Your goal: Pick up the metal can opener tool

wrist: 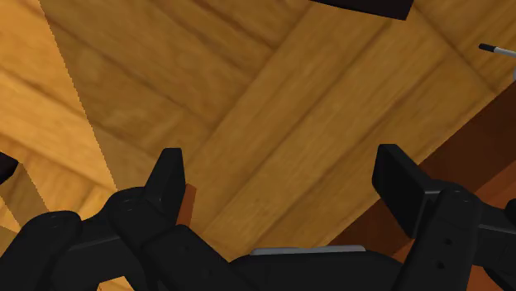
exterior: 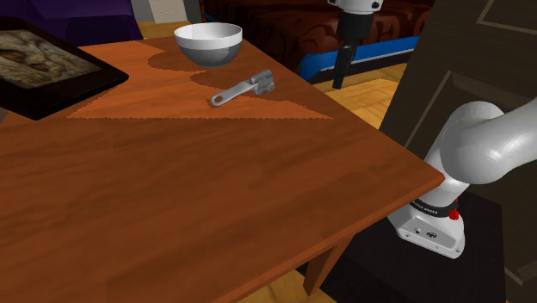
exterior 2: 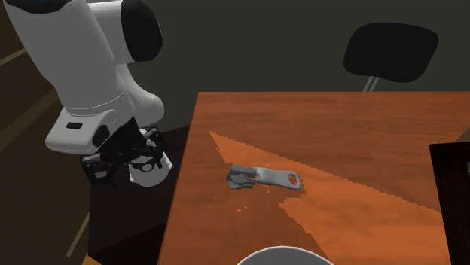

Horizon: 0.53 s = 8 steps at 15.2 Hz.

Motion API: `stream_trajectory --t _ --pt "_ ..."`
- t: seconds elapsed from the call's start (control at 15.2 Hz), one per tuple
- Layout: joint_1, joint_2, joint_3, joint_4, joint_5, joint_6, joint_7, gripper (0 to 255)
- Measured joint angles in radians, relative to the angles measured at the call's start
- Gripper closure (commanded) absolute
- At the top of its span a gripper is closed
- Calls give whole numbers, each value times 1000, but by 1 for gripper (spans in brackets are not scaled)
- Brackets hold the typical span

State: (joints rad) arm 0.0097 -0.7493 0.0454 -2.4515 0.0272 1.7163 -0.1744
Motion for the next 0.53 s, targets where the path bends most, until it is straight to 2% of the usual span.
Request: stream_trajectory --t 0.13,0.53 --pt "6 18 3 19 0 -3 -7 0" --pt "72 220 57 213 6 -18 -71 0"
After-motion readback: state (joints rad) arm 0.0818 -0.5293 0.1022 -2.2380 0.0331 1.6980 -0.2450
